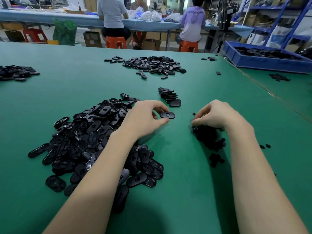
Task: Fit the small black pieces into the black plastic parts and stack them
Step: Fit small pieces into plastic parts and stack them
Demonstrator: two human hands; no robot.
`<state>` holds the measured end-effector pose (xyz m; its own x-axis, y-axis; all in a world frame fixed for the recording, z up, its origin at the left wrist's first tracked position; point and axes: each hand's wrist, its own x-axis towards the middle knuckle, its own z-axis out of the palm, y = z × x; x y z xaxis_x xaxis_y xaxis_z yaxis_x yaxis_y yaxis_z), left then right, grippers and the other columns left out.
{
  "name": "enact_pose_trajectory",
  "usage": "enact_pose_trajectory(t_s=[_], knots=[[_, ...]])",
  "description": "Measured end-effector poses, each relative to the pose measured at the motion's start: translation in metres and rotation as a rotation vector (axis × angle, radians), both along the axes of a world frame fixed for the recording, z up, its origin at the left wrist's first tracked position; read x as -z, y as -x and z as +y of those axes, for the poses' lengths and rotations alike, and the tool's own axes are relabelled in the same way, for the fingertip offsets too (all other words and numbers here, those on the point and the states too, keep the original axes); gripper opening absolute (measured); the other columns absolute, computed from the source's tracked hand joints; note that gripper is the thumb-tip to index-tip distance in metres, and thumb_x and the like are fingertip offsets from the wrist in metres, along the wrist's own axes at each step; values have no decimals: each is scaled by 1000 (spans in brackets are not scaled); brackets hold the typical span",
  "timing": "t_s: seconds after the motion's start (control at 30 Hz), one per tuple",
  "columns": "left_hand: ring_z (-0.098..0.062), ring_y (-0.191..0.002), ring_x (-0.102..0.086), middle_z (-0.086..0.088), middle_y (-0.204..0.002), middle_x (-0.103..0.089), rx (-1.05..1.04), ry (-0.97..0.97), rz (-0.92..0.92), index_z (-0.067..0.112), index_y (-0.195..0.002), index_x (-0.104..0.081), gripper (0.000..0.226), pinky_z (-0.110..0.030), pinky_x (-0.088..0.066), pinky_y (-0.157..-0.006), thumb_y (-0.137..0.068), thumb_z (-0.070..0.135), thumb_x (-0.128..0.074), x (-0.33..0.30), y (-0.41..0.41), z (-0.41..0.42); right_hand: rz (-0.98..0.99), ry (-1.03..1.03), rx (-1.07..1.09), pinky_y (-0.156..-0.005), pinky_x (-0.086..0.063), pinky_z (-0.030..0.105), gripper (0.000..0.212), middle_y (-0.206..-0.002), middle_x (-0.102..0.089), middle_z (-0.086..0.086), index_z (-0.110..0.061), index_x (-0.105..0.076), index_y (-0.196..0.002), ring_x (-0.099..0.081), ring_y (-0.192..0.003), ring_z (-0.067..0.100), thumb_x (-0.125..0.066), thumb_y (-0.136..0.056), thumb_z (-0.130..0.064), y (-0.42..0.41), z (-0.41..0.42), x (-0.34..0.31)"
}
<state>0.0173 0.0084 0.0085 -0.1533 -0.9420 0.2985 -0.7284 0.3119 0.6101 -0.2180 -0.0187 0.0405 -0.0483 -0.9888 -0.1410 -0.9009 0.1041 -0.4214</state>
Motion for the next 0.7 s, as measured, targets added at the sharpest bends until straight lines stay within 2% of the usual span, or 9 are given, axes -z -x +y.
enact_pose_trajectory(t_s=[0.13,0.27,0.47,0.53,0.6,0.7], knots=[[0,-74,-66,26,-84,-68,-10,-2,-11,41,-95,-71,21,-35,-56,-85,-75,41,-77,1,0,0,59,-44,43,-86,-54,32,22,-96,-73,-8,-37,-79,-78,-65,-100,20,-91,-61,-45,-8,2,-1],[0,-74,-66,26,-84,-68,-13,-6,-9,40,-96,-71,21,-35,-56,-84,-76,40,-77,1,-1,-1,86,-44,58,-86,-53,31,16,-102,-73,-3,-34,-79,-83,-65,-102,23,-88,-69,-35,-12,3,-1],[-1,-75,-65,26,-84,-69,-17,-15,-9,41,-95,-71,20,-36,-57,-84,-76,40,-77,1,0,0,98,-25,5,-85,-54,32,7,-97,-73,-5,-31,-76,-80,-66,-97,21,-82,-76,-32,-13,1,1],[-1,-75,-65,25,-85,-69,-19,-11,-12,40,-95,-71,20,-36,-57,-84,-76,40,-77,0,-1,0,25,2,-49,-77,-53,29,5,-91,-74,-5,-28,-74,-79,-65,-87,16,-78,-80,-32,-13,-1,2],[-1,-74,-65,26,-85,-68,-29,-7,-20,41,-95,-71,20,-36,-56,-84,-76,40,-77,0,-2,0,-110,32,-116,-64,-45,25,6,-85,-76,-7,-28,-72,-83,-61,-73,11,-76,-85,-33,-15,-1,1],[-1,-74,-64,26,-84,-68,-49,-3,-39,42,-94,-70,19,-37,-56,-85,-76,42,-76,0,-2,0,-328,67,-210,-60,-41,24,7,-78,-76,-12,-25,-73,-86,-51,-59,9,-77,-87,-30,-23,1,-2]])
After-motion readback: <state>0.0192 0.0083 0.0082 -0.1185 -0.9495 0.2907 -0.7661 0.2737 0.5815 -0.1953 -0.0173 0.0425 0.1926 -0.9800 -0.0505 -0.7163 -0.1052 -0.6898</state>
